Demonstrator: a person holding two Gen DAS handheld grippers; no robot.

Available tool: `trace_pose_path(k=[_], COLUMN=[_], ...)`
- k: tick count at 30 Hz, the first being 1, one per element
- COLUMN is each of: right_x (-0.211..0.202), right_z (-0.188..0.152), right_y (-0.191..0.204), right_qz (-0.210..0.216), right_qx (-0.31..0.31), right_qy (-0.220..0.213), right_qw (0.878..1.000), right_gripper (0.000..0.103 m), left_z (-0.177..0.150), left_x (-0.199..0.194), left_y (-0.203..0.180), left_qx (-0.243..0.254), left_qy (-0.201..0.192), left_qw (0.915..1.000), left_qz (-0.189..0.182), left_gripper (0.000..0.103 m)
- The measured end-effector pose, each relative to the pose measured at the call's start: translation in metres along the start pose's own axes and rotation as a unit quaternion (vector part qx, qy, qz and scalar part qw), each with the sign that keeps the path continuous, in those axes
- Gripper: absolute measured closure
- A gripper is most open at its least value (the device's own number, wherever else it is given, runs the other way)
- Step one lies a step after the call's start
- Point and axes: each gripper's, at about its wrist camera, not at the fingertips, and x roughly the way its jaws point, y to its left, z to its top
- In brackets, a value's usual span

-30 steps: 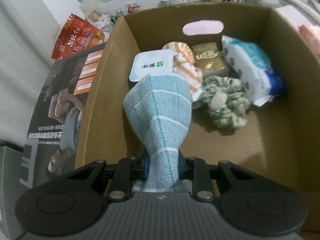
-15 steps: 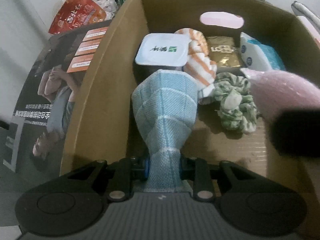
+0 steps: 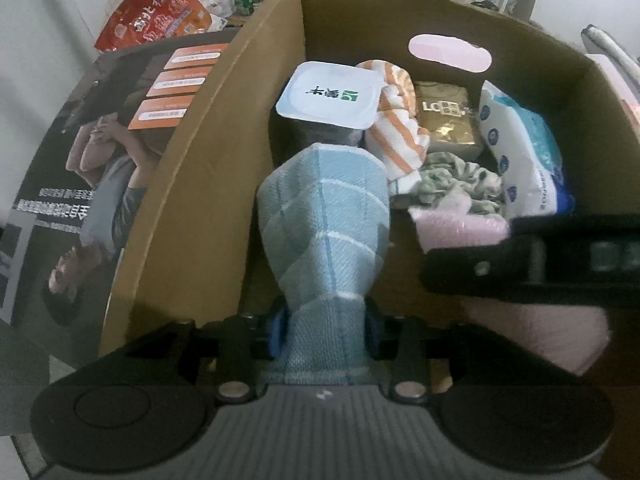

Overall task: Organize soft objects
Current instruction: 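Carry the blue towel and pink sponge with both tools into the box, then open both tools to release the towel and sponge in the box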

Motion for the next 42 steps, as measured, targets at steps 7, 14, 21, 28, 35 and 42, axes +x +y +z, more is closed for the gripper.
trace_pose_path(k=[7,14,21,28,35,42], right_x=[0.003,-0.002,-0.008,0.007,0.013,0.023], right_z=[-0.002,0.001,-0.001,-0.007,-0.01,-0.008], right_y=[-0.014,-0.019,-0.022,-0.023,-0.012,0.001], right_qz=[0.01,0.042,0.023,-0.016,-0.039,-0.022], right_qx=[0.022,0.04,0.035,0.02,-0.002,-0.002], right_qy=[0.003,-0.007,-0.01,0.011,0.0,0.002], right_qw=[1.0,0.998,0.999,1.0,0.999,1.0], right_gripper=[0.016,0.014,0.016,0.025,0.025,0.025], left_z=[0.0,0.0,-0.009,-0.016,-0.01,-0.016], left_x=[-0.011,-0.034,-0.077,-0.106,-0.082,-0.063], left_y=[-0.003,-0.007,0.011,0.04,0.068,0.079], left_qx=[0.004,0.012,-0.006,-0.041,-0.074,-0.099], left_qy=[-0.017,-0.048,-0.098,-0.163,-0.13,-0.093], left_qw=[0.9998,0.9988,0.9951,0.9845,0.9871,0.9906], left_qz=[-0.009,0.004,0.007,0.05,0.057,0.011], left_gripper=[0.046,0.029,0.026,0.023,0.023,0.023])
